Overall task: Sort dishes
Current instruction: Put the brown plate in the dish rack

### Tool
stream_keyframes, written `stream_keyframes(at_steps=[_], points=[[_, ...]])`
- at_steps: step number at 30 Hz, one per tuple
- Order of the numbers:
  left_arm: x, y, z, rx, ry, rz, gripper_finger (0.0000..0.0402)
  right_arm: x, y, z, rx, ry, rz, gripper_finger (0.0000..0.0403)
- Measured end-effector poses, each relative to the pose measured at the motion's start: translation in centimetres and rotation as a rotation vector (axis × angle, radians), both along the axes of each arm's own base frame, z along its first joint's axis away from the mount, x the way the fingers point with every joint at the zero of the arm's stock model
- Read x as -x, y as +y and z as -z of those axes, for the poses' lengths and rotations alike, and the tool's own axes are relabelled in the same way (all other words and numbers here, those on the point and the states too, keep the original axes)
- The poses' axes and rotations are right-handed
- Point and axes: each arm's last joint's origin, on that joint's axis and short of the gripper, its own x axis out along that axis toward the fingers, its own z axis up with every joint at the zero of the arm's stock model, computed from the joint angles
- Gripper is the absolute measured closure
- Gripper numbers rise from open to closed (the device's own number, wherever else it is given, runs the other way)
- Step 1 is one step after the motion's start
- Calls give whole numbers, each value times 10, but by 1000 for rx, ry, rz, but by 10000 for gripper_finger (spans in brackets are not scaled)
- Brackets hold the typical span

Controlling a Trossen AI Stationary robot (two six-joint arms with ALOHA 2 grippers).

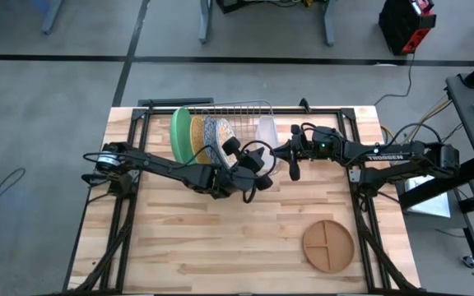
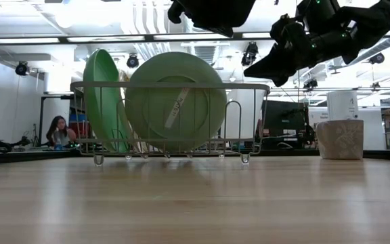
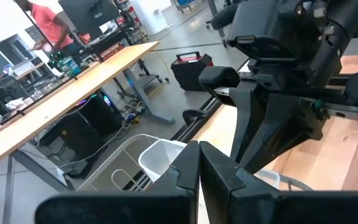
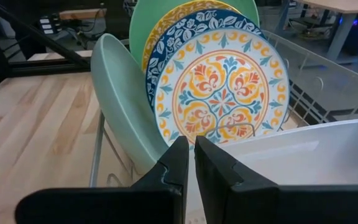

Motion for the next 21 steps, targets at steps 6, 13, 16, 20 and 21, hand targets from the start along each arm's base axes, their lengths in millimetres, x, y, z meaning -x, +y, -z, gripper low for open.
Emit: stream_keyframes(at_steps=[6,13,16,20,21], points=[[-1,-2,3,25,28,76,401,0,0,0,1,1,5,384],[10,-15,20,122,142,98,401,0,0,1,0,3,6,384],[18,-18,31,210,195,75,401,0,0,1,1,4,6,385],[29,-18,39,307,199,-20,401,0,0,1,1,4,6,384],[31,-17,40,322,201,-38,401,0,0,1,1,4,6,385]])
